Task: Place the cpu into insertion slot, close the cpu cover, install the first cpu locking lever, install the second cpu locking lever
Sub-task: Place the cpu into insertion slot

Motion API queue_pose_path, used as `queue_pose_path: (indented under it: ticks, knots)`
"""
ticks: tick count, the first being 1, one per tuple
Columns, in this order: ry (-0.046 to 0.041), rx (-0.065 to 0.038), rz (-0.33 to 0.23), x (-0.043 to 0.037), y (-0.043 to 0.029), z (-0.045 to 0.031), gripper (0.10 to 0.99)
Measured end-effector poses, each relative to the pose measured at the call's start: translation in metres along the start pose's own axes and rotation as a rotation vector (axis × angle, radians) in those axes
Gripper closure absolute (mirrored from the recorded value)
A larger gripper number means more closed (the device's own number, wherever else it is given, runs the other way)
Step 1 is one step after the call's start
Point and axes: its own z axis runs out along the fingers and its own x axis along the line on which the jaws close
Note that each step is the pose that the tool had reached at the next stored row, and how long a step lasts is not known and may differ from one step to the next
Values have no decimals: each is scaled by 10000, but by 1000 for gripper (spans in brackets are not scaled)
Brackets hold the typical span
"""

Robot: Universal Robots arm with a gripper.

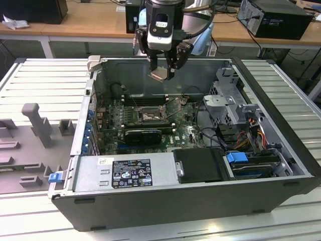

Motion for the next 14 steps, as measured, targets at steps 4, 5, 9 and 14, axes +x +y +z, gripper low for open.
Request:
queue_pose_path:
  ticks: [4, 5, 9, 14]
  knots:
    - [-16, -3, 182, 0, 0, 0, 545]
    - [-20, -4, 222, 0, 0, 0, 545]
    - [-35, -8, 389, 0, 0, 0, 545]
    - [-61, -14, 684, 0, 0, 0, 545]
